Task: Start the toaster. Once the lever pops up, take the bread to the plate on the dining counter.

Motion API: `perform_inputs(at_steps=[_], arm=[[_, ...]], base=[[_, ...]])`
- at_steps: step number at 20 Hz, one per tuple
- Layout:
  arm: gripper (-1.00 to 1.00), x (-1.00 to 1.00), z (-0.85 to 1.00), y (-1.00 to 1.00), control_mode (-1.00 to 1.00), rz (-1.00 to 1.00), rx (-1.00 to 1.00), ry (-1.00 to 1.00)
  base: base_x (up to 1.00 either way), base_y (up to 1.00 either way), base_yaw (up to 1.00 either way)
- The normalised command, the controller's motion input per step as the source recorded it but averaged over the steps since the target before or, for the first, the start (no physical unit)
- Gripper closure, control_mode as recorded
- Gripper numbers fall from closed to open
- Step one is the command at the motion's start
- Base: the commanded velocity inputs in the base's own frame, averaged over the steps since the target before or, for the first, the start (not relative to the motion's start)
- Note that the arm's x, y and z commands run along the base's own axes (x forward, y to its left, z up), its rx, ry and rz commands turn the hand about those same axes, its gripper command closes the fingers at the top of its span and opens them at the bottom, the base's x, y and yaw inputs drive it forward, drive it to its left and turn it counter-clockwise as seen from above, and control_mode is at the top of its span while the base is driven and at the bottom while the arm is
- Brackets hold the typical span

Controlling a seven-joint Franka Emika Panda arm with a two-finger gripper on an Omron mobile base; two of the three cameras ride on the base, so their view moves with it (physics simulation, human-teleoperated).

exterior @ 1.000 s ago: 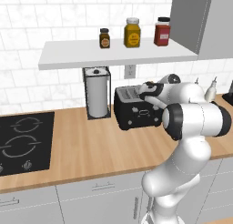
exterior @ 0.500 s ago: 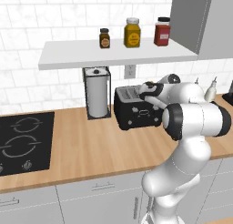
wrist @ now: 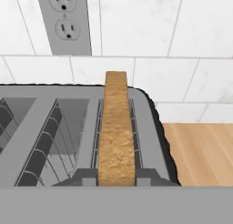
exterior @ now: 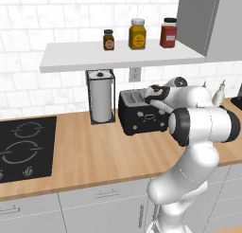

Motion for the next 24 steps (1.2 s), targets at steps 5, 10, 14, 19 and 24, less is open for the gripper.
perform_inputs(at_steps=[5,10,14,19,24], arm=[[1.0,-0.28,0.23,0.0,-1.0,0.0,0.0,-0.08],[1.0,-0.28,0.58,0.0,-1.0,0.0,0.0,-0.08],[1.0,-0.07,0.63,0.09,-1.0,0.0,0.0,0.0],[1.0,-0.1,0.58,0.19,-1.0,0.0,0.0,0.0],[1.0,-0.75,0.16,0.23,-1.0,0.0,-0.01,0.07]], base=[[0.0,0.0,0.0],[0.0,0.0,0.0],[0.0,0.0,0.0],[0.0,0.0,0.0],[0.0,0.0,0.0]])
